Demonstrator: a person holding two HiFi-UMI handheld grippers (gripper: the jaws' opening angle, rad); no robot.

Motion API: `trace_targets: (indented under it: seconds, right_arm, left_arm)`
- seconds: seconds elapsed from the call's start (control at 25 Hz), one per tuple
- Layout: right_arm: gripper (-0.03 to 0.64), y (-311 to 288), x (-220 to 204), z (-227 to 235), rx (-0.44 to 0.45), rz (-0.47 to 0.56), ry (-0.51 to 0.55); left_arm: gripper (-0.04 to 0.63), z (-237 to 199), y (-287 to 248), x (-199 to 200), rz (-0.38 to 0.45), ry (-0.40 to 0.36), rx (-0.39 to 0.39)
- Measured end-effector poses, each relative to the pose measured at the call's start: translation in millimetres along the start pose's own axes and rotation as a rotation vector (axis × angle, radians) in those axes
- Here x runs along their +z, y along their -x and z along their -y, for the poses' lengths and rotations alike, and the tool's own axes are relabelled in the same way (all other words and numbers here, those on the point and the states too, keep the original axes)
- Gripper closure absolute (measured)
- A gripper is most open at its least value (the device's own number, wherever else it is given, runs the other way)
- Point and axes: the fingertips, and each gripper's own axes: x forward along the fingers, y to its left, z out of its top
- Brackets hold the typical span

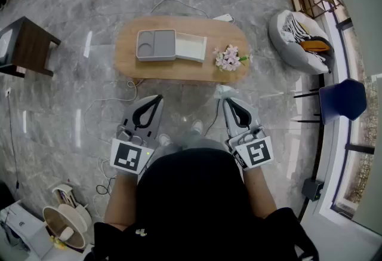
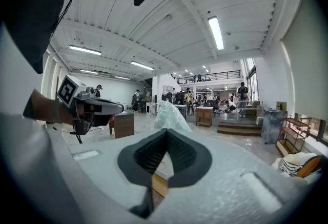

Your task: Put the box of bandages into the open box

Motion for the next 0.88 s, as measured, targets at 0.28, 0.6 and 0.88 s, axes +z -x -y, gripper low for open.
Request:
trace_targets:
  seconds: [0.28, 0.6, 0.88]
  right_arm:
    - [0.621, 1.5, -1.8, 35.3, 0.018, 0.018, 0.009]
    - [0.620, 7.4, -8.7, 83.4, 0.059, 0.046, 0.000]
    - [0.620, 3.0, -17.2, 115.4, 0.081, 0.028, -0.044]
  left_arm:
    - [0.584, 17.4, -35.6, 7.9, -0.016, -0.017, 0.002]
    - [0.584, 43.5, -86.8, 18.5, -0.045, -0.059, 0.029]
    - [0.584, 56.4, -117.4, 16.4, -0.078, -0.054, 0.053]
